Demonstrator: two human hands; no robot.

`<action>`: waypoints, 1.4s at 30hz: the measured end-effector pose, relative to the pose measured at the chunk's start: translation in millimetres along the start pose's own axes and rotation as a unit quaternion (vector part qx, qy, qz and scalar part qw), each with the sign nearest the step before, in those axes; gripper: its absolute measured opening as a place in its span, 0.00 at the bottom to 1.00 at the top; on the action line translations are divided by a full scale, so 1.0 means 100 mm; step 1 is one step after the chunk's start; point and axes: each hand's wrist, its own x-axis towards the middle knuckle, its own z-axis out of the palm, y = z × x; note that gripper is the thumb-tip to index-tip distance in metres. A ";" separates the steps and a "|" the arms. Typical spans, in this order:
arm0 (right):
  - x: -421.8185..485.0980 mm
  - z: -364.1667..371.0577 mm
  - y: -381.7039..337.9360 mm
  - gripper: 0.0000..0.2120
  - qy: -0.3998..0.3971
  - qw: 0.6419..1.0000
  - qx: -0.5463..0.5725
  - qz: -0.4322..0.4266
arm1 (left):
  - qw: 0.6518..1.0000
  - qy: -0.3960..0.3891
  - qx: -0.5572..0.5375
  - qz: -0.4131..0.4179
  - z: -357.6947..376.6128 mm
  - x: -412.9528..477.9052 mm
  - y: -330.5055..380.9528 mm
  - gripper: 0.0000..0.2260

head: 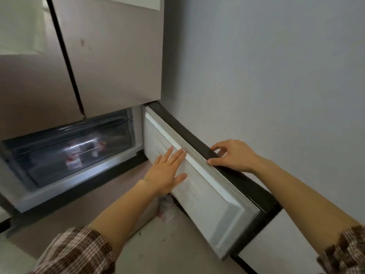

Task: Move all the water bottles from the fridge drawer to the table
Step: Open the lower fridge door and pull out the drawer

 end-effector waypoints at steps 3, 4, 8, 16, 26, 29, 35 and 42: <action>0.17 -0.05 0.36 0.25 0.020 0.999 -0.022 -0.015 | 0.999 0.021 0.018 0.017 0.12 0.35 0.20 0.31; 0.23 -0.04 0.48 0.25 0.029 0.999 -0.036 -0.016 | 0.999 0.026 0.018 0.018 0.16 0.47 0.28 0.31; 0.44 -0.04 0.87 0.33 0.044 0.998 -0.047 0.001 | 0.998 0.040 0.045 0.001 0.28 0.93 0.56 0.32; 0.73 -0.13 1.28 0.34 0.043 0.999 0.001 -0.022 | 0.997 0.038 0.066 -0.012 0.32 1.34 0.72 0.32; 1.31 0.08 0.25 0.19 0.139 0.976 0.034 -0.162 | 0.969 0.116 -0.092 -0.199 0.10 0.90 -0.21 0.32; 1.63 0.49 -0.40 0.18 0.063 0.977 0.092 -0.182 | 0.918 0.170 -0.157 -0.321 0.01 0.53 -0.76 0.26; 2.33 1.43 -1.57 0.20 -0.092 0.962 0.185 -0.179 | 0.785 0.253 -0.286 -0.488 -0.04 -0.04 -1.88 0.16; 2.94 2.15 -2.56 0.15 -0.190 0.926 0.314 -0.083 | 0.656 0.321 -0.408 -0.548 -0.11 -0.37 -2.87 0.07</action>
